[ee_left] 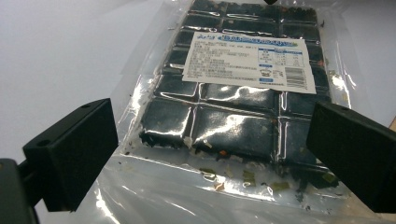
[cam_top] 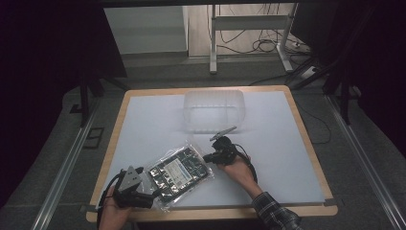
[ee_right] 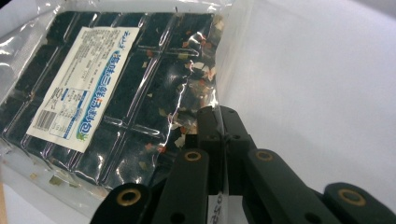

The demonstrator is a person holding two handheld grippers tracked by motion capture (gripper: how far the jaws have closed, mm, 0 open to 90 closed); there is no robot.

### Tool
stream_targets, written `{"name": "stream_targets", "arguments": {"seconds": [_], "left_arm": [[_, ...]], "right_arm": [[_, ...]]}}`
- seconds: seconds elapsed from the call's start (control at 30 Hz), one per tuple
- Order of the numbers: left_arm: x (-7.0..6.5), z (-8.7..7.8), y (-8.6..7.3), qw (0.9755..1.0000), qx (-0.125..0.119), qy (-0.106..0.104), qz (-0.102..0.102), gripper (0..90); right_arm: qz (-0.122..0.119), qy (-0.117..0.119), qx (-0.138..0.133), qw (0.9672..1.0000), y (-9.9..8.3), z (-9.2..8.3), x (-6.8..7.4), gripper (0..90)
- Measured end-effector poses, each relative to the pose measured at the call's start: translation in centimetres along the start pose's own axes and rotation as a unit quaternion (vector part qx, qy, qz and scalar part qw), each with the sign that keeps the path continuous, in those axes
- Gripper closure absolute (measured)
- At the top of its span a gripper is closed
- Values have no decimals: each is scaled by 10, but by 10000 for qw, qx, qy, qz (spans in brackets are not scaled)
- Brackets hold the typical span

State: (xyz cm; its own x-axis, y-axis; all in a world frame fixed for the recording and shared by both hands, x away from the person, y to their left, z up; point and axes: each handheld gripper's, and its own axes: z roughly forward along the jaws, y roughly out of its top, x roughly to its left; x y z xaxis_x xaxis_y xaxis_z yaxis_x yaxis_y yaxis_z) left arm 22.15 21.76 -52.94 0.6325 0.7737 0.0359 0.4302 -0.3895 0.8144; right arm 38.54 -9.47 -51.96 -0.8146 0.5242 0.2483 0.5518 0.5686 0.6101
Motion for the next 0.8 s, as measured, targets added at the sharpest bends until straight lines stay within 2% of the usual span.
{"name": "stream_targets", "arguments": {"seconds": [0.47,0.53,0.67,0.8], "left_arm": [[0,-1,0,10000,-37,3,-12,18],[0,0,0,10000,-33,-10,-20,17],[0,-1,1,9998,-33,-122,-123,19],[1,-2,1,9999,-41,-120,-109,19]], "right_arm": [[171,293,-215,9992,22,-27,15,891],[156,269,-232,9992,26,-32,19,891],[54,367,-359,9987,35,-44,26,891],[-116,400,-452,9981,44,-57,33,890]]}}
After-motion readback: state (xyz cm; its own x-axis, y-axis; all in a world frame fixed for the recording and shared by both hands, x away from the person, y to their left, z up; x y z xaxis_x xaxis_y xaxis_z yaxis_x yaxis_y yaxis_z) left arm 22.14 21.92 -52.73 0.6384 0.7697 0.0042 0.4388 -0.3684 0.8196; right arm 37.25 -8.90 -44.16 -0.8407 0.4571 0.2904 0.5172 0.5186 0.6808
